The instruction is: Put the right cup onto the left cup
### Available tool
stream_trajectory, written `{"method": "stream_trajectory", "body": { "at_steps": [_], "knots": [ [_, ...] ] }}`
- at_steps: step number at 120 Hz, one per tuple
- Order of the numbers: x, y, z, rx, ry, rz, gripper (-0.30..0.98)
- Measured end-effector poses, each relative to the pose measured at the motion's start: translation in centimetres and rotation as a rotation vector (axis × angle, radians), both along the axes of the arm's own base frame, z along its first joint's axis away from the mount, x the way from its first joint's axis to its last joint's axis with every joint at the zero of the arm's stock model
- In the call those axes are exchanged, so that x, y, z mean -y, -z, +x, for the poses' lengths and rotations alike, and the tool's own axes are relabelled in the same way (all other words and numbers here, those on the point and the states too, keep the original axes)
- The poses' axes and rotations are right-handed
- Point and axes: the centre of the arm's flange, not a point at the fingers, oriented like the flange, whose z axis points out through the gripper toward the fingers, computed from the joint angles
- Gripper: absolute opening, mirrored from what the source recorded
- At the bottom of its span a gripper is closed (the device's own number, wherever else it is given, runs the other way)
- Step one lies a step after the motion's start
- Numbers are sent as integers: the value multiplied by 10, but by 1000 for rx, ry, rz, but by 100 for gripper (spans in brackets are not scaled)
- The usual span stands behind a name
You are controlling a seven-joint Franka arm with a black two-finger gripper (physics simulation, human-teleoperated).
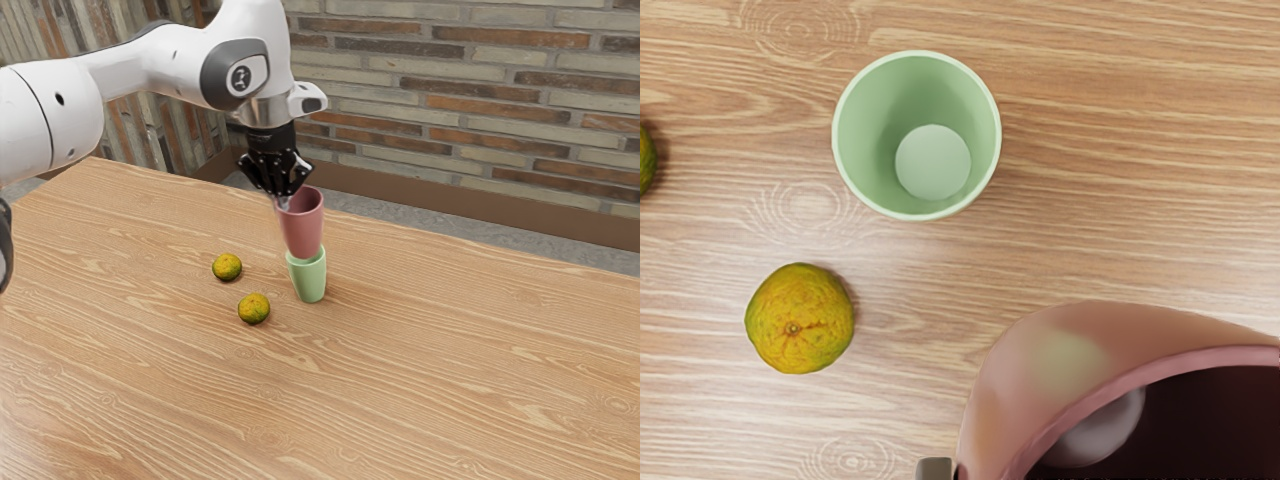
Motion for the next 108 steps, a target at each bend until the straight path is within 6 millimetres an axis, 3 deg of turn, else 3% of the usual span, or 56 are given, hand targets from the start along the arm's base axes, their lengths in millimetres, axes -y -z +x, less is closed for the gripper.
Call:
{"method": "stream_trajectory", "body": {
  "at_steps": [16, 44, 108],
  "knots": [
    [-3, 6, 17, -2, -3, 7, -10],
    [-27, 18, 39, -5, -25, 13, -10],
    [-53, 14, 64, 23, -38, 18, -10]
  ]
}}
